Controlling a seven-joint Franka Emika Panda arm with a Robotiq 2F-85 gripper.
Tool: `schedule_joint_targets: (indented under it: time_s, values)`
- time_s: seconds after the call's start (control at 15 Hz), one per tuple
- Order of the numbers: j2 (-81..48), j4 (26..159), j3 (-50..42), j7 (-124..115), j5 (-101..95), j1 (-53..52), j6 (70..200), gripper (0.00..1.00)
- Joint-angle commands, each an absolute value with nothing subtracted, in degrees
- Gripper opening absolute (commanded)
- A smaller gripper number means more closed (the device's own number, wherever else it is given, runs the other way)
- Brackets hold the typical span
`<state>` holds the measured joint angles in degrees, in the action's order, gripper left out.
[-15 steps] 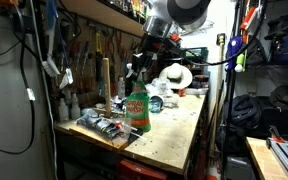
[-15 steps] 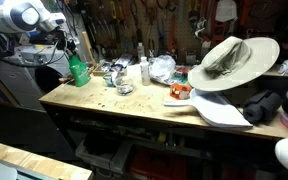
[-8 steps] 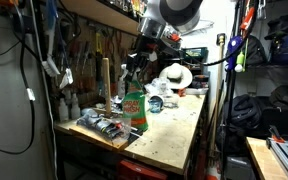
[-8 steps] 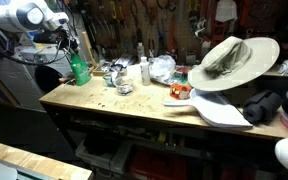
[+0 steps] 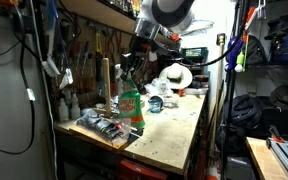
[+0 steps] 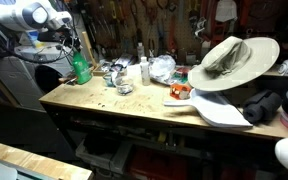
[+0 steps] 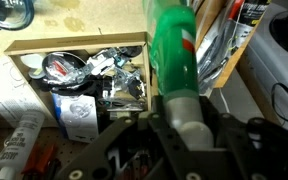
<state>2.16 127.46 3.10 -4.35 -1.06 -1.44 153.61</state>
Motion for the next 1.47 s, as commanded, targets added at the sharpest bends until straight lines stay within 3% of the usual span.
schedule_joint_targets:
  time_s: [0.0, 0.47, 0.53, 0.6, 0.87, 1.0, 1.4]
  values:
    - [-0.2, 124.7, 2.9, -5.0, -1.0, -1.8, 156.9, 0.13]
    - [-2.4, 124.0, 2.8, -5.1, -1.7, -2.0, 162.1, 0.13]
    - [-2.4, 124.1, 2.7, -5.0, -2.0, -2.0, 162.2, 0.48]
    - [-2.2, 124.2, 2.8, -4.8, -1.9, -2.0, 162.0, 0.64]
    - [-1.3, 123.9, 2.5, -5.2, -3.1, -2.0, 160.8, 0.93]
    - [-0.4, 124.1, 2.5, -6.7, -5.4, -1.6, 158.7, 1.0]
    - [5.4, 125.2, 2.4, -2.0, -2.0, -1.8, 141.3, 1.0]
